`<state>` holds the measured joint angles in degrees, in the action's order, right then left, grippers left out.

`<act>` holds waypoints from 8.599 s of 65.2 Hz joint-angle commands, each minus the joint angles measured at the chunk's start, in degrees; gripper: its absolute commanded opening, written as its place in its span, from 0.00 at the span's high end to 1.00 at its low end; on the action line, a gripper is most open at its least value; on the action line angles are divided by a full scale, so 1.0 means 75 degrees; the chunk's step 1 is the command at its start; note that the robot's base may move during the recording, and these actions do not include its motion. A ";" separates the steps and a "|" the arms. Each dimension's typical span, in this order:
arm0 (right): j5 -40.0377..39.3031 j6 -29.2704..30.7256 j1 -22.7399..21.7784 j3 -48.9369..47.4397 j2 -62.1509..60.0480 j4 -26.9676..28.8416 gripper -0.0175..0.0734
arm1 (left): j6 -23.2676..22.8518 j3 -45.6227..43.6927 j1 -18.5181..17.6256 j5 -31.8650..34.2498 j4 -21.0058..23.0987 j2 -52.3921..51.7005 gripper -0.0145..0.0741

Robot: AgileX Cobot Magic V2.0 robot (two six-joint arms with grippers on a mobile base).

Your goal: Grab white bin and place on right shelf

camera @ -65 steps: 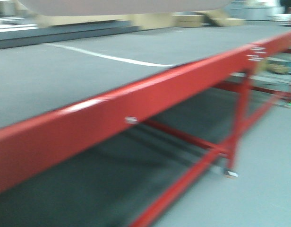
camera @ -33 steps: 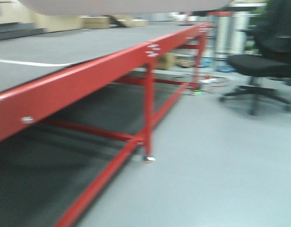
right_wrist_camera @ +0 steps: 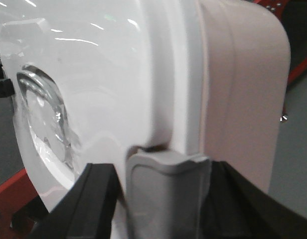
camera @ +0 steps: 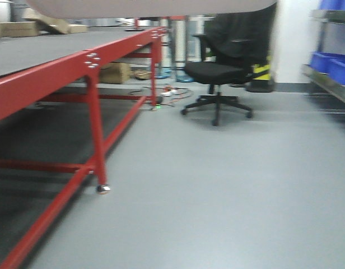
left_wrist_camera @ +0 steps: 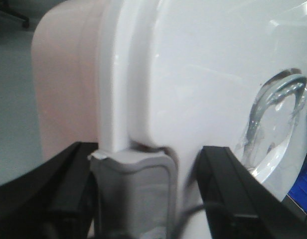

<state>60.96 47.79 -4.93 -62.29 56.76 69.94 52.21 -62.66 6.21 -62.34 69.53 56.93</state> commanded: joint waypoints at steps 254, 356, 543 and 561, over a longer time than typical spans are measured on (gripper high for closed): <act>0.0731 0.0030 0.0152 -0.0240 -0.0124 0.1707 0.39 | 0.0107 -0.0266 -0.0223 -0.1590 0.1437 -0.0187 0.53; 0.0716 0.0030 0.0152 -0.0240 -0.0124 0.1707 0.39 | 0.0107 -0.0266 -0.0223 -0.1590 0.1437 -0.0187 0.53; 0.0716 0.0030 0.0152 -0.0240 -0.0124 0.1707 0.39 | 0.0107 -0.0266 -0.0223 -0.1590 0.1437 -0.0187 0.53; 0.0716 0.0030 0.0152 -0.0240 -0.0124 0.1707 0.39 | 0.0107 -0.0266 -0.0223 -0.1590 0.1437 -0.0187 0.53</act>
<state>60.83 47.79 -4.93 -62.29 56.76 69.98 52.21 -62.66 6.21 -62.44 69.53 56.93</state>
